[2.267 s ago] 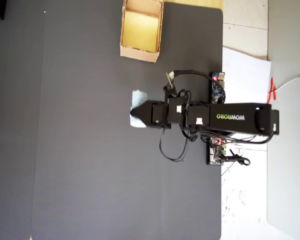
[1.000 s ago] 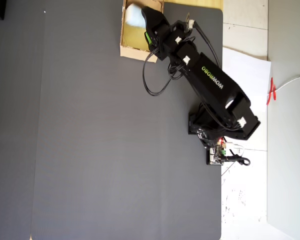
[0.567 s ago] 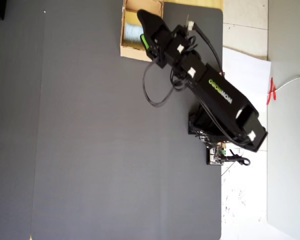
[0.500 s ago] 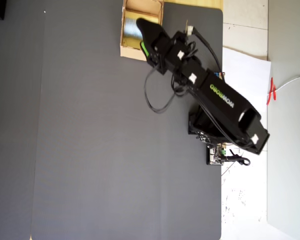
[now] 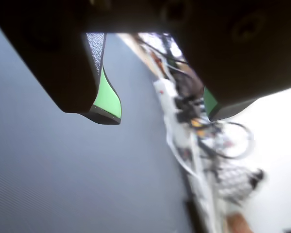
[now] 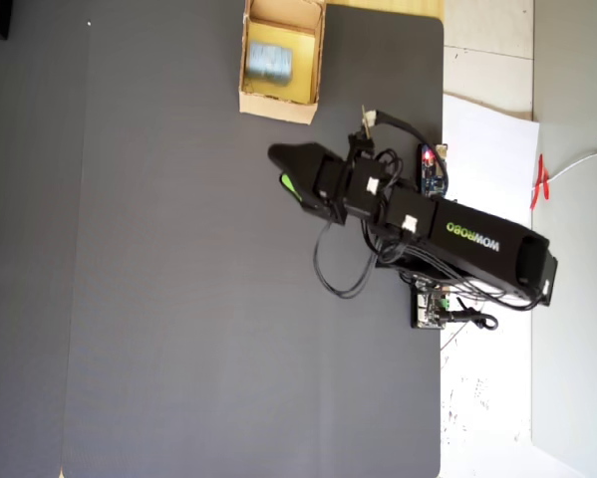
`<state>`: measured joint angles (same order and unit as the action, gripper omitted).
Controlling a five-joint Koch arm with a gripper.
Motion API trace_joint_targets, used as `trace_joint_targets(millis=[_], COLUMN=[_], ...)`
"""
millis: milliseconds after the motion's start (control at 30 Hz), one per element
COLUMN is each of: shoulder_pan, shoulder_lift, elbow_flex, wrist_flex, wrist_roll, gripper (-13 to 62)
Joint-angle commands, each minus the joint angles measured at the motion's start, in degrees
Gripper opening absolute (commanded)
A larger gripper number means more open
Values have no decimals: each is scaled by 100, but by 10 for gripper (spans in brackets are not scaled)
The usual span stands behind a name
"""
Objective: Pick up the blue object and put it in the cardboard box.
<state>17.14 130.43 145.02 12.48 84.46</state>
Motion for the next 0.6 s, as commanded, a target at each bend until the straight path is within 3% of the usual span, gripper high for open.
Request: trace_joint_targets(millis=[0,567], shoulder_pan=[-202,-501], shoulder_lift=[483,536], elbow_flex=[-44,1485], wrist_flex=[-158,-114], wrist_roll=[123,141], gripper=[340,353])
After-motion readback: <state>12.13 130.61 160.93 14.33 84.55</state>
